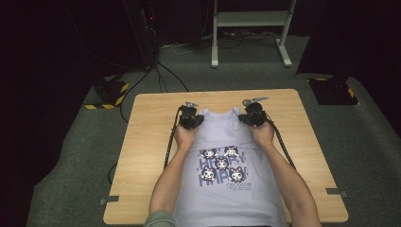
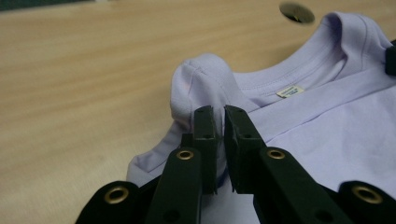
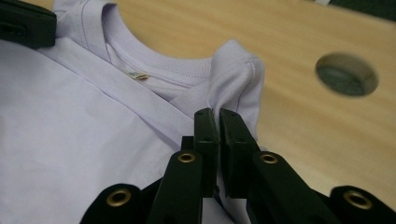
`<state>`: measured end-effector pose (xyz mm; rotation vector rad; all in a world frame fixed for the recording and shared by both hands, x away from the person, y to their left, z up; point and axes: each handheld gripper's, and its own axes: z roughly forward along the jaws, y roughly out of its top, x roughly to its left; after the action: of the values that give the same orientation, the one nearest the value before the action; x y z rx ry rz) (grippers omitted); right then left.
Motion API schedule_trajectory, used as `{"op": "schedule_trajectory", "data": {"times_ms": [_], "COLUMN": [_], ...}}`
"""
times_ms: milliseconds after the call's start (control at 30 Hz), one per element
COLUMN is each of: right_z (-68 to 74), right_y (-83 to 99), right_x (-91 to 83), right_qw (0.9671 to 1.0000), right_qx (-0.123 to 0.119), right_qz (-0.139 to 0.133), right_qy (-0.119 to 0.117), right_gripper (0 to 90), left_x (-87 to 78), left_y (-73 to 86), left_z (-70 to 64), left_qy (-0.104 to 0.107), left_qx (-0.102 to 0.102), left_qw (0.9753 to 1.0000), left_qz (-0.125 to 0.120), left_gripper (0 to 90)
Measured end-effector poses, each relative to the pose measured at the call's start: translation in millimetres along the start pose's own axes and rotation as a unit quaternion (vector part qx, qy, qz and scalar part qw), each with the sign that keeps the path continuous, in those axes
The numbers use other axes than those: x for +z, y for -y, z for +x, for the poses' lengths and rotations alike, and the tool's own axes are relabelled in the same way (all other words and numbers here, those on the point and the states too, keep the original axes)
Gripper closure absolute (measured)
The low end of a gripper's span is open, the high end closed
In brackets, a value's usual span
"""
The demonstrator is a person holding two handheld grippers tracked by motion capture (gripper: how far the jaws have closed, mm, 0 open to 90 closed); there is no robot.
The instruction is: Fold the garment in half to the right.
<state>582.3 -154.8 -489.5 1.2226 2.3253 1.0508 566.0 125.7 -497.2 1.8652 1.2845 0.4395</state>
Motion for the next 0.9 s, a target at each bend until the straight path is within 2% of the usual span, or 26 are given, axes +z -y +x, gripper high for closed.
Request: {"op": "schedule_trajectory", "data": {"times_ms": [67, 167, 233, 333, 400, 567, 667, 800, 867, 900], "right_z": [0.7, 10.1, 20.4, 33.1, 42.1, 62.8, 69.5, 67.9, 66.5, 65.7], "right_y": [-8.7, -6.2, 8.6, 32.1, 48.8, 86.1, 103.4, 110.9, 109.9, 109.5], "right_x": [-6.1, -30.0, -47.6, -62.8, -70.0, -75.0, -70.5, -64.5, -61.9, -60.5], "right_qw": [0.9998, 0.9986, 0.9972, 0.9959, 0.9956, 0.9949, 0.9944, 0.9955, 0.9956, 0.9958], "right_qx": [-0.002, -0.025, -0.052, -0.073, -0.078, -0.091, -0.094, -0.079, -0.078, -0.075], "right_qz": [-0.017, -0.047, -0.054, -0.052, -0.046, -0.017, -0.002, 0.001, 0.001, 0.001], "right_qy": [0.003, 0.003, 0.001, -0.012, -0.023, -0.040, -0.048, -0.052, -0.052, -0.052], "right_gripper": [86.4, 86.4, 86.4, 86.4, 86.4, 86.4, 86.4, 86.4, 86.3, 86.4], "left_x": [-12.5, -45.4, -62.2, -84.5, -91.9, -95.1, -89.2, -77.9, -75.3, -73.7], "left_y": [-8.7, -3.8, 6.7, 31.1, 45.7, 86.2, 102.7, 112.3, 110.9, 109.4], "left_z": [-3.0, -16.1, -22.6, -30.9, -35.7, -45.8, -44.6, -40.6, -38.7, -38.5], "left_qy": [0.011, 0.017, 0.022, 0.038, 0.044, 0.062, 0.066, 0.064, 0.067, 0.064], "left_qx": [-0.005, 0.027, 0.040, 0.056, 0.064, 0.067, 0.053, 0.037, 0.028, 0.030], "left_qw": [0.9996, 0.9981, 0.9975, 0.9969, 0.9965, 0.9958, 0.9961, 0.9965, 0.9968, 0.9968], "left_qz": [-0.027, -0.052, -0.054, -0.039, -0.030, 0.010, 0.025, 0.038, 0.036, 0.035], "left_gripper": [84.5, 84.6, 84.7, 85.8, 86.9, 87.5, 88.0, 88.2, 88.3, 88.3]}}
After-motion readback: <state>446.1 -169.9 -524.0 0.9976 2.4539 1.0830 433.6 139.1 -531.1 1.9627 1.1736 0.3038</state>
